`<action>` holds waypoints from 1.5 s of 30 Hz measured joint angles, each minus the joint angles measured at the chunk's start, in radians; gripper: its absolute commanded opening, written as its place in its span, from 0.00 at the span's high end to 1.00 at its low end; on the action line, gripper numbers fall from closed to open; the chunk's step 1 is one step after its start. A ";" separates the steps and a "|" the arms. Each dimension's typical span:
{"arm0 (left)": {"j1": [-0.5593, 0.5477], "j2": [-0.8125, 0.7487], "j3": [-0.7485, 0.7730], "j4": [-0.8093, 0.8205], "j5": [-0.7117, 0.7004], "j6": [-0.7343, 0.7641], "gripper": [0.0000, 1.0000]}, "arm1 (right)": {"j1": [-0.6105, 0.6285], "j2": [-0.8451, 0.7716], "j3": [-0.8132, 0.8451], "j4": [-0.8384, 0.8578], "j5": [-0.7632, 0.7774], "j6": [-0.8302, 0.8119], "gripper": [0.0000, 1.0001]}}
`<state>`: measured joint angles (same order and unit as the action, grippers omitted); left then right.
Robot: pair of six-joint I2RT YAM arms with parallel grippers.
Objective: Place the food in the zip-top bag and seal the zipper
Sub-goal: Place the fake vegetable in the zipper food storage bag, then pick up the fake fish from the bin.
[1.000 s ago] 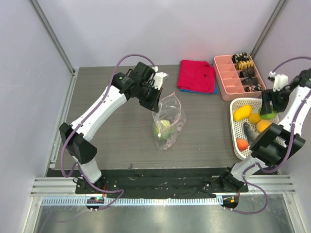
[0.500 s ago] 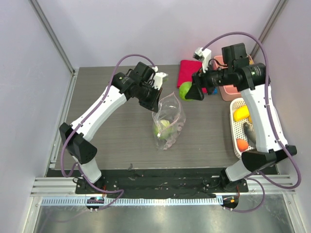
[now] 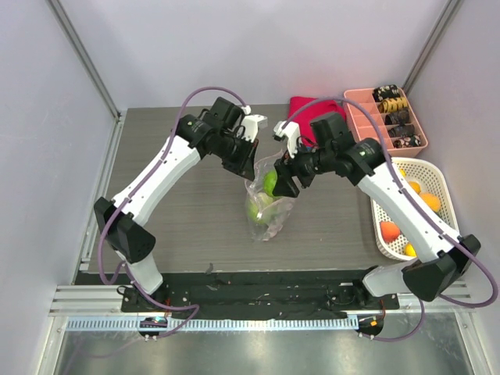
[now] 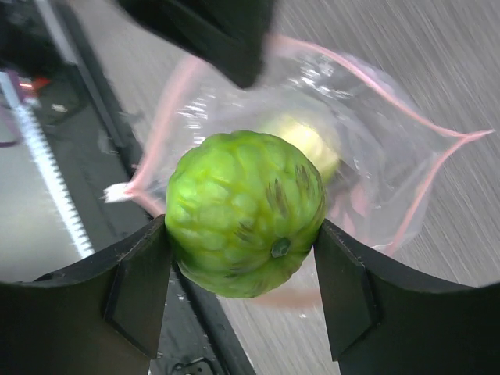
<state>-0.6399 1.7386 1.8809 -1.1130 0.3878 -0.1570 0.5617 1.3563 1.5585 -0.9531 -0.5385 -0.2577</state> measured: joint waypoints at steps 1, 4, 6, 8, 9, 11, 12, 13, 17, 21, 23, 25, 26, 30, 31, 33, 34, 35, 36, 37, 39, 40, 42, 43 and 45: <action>0.002 0.000 0.000 -0.001 0.015 -0.001 1.00 | 0.000 0.006 -0.031 0.011 0.032 0.000 0.64; 0.008 0.000 0.000 -0.006 0.069 -0.002 1.00 | 0.002 0.026 -0.067 0.047 0.130 -0.001 0.63; 0.008 -0.003 -0.002 -0.010 0.106 -0.001 1.00 | 0.002 0.029 -0.067 0.076 0.184 -0.002 0.57; 0.007 -0.010 -0.007 -0.020 0.137 0.000 1.00 | 0.002 0.027 -0.066 0.102 0.232 -0.006 0.29; 0.007 -0.016 -0.011 -0.028 0.151 0.000 1.00 | 0.002 0.026 -0.066 0.111 0.251 -0.011 0.24; 0.007 -0.034 -0.019 -0.038 0.170 0.000 1.00 | 0.002 0.024 -0.066 0.116 0.264 -0.023 0.12; 0.007 -0.042 -0.021 -0.043 0.175 0.000 1.00 | 0.002 0.024 -0.066 0.114 0.267 -0.028 0.09; 0.007 -0.049 -0.023 -0.047 0.180 -0.002 1.00 | 0.002 0.024 -0.066 0.113 0.267 -0.027 0.06; 0.008 -0.057 -0.027 -0.046 0.192 -0.023 1.00 | 0.002 0.023 -0.054 0.075 0.263 -0.044 0.00; 0.008 -0.053 -0.026 -0.044 0.201 -0.043 1.00 | 0.002 0.011 0.009 0.011 0.265 -0.054 0.00; 0.008 -0.046 -0.026 -0.044 0.205 -0.049 1.00 | -0.004 -0.005 0.049 -0.021 0.267 -0.055 0.00; 0.008 -0.035 -0.026 -0.043 0.208 -0.053 1.00 | -0.053 -0.026 0.090 -0.055 0.239 -0.064 0.00; 0.008 -0.029 -0.026 -0.042 0.208 -0.054 1.00 | -0.106 -0.039 0.104 -0.073 0.218 -0.073 0.00; 0.008 -0.013 -0.026 -0.036 0.208 -0.063 1.00 | -0.399 -0.081 0.092 -0.142 0.142 -0.155 0.01; 0.008 -0.013 -0.026 -0.036 0.208 -0.064 1.00 | -0.491 -0.087 0.068 -0.159 0.126 -0.190 0.01; 0.008 -0.013 -0.026 -0.034 0.208 -0.068 1.00 | -0.644 -0.093 -0.002 -0.201 0.101 -0.269 0.02; 0.008 -0.013 -0.026 -0.032 0.208 -0.069 1.00 | -0.710 -0.089 -0.039 -0.229 0.097 -0.306 0.03; 0.008 -0.013 -0.026 -0.031 0.208 -0.069 1.00 | -0.773 -0.079 -0.071 -0.255 0.093 -0.348 0.04; 0.008 -0.013 -0.026 -0.031 0.208 -0.069 1.00 | -0.817 -0.069 -0.095 -0.275 0.093 -0.377 0.05; 0.008 -0.013 -0.026 -0.030 0.208 -0.070 1.00 | -0.877 -0.048 -0.122 -0.299 0.095 -0.420 0.05; 0.008 -0.013 -0.026 -0.029 0.208 -0.070 1.00 | -0.958 -0.014 -0.151 -0.316 0.108 -0.478 0.08; 0.008 -0.013 -0.026 -0.029 0.208 -0.071 1.00 | -0.992 0.005 -0.164 -0.312 0.125 -0.505 0.09; 0.008 -0.013 -0.026 -0.029 0.207 -0.070 1.00 | -1.052 0.033 -0.193 -0.295 0.166 -0.544 0.12; 0.008 -0.013 -0.026 -0.029 0.207 -0.070 1.00 | -1.075 0.046 -0.208 -0.282 0.192 -0.557 0.16; 0.008 -0.013 -0.026 -0.029 0.207 -0.070 1.00 | -1.100 0.071 -0.235 -0.250 0.245 -0.573 0.18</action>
<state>-0.6323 1.7260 1.8545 -1.1419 0.5945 -0.2272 -0.5381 1.4277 1.3239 -1.2034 -0.2935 -0.8310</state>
